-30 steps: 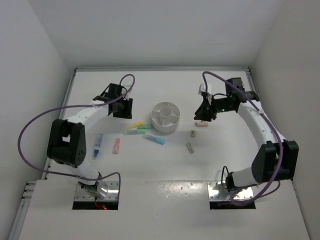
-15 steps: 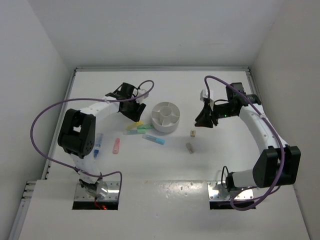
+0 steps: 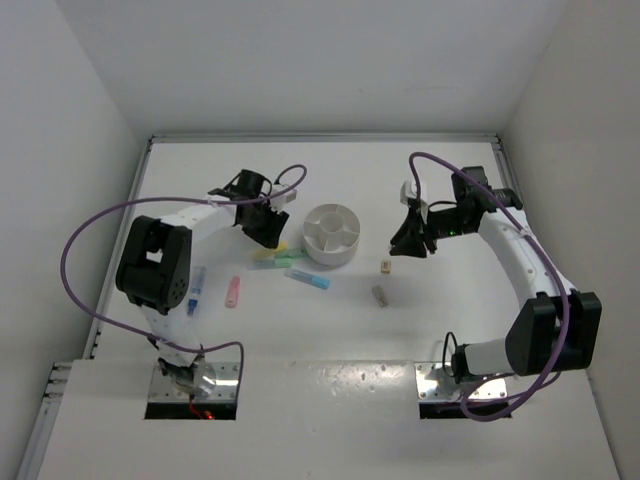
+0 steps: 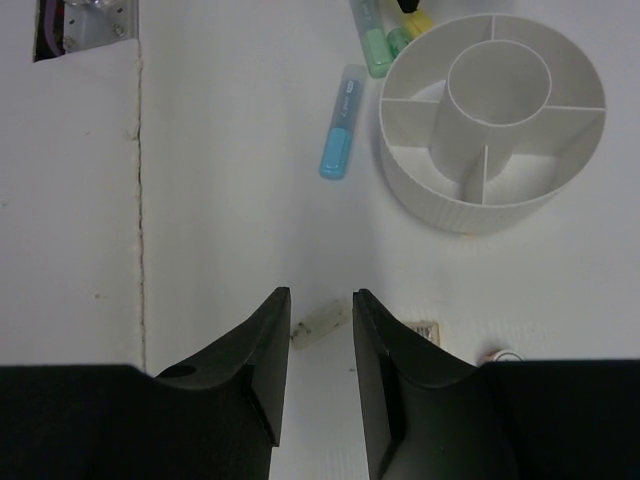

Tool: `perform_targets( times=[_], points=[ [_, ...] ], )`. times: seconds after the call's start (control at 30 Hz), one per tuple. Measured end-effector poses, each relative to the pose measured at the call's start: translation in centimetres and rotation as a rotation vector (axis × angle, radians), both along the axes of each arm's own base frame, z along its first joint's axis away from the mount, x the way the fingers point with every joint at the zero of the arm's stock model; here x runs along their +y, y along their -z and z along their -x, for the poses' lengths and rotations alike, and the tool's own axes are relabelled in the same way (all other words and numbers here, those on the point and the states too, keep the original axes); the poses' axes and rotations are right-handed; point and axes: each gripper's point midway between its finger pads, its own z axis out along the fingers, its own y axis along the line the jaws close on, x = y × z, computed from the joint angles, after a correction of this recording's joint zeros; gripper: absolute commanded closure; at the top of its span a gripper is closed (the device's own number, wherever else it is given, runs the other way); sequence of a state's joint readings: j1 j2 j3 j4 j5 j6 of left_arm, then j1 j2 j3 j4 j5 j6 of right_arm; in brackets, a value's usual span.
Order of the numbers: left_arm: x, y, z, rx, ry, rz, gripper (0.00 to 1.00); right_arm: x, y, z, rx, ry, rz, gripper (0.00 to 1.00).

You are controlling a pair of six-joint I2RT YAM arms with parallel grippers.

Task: Sort the stationery into containers
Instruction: Pick up the pen from the center of the board.

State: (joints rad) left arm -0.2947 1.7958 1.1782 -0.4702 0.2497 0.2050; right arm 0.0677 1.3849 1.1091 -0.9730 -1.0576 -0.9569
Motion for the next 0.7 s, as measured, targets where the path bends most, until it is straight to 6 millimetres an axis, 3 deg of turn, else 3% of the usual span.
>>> perform_targets(
  times=[0.37, 0.7],
  points=[
    [-1.5, 2.4, 1.4, 0.055, 0.055, -0.031, 0.45, 0.0, 0.0, 0.3, -0.002, -0.011, 0.002, 0.67],
    [-1.4, 2.4, 1.1, 0.042, 0.035, -0.051, 0.45, -0.1, 0.1, 0.7, 0.0, -0.026, 0.006, 0.67]
  ],
)
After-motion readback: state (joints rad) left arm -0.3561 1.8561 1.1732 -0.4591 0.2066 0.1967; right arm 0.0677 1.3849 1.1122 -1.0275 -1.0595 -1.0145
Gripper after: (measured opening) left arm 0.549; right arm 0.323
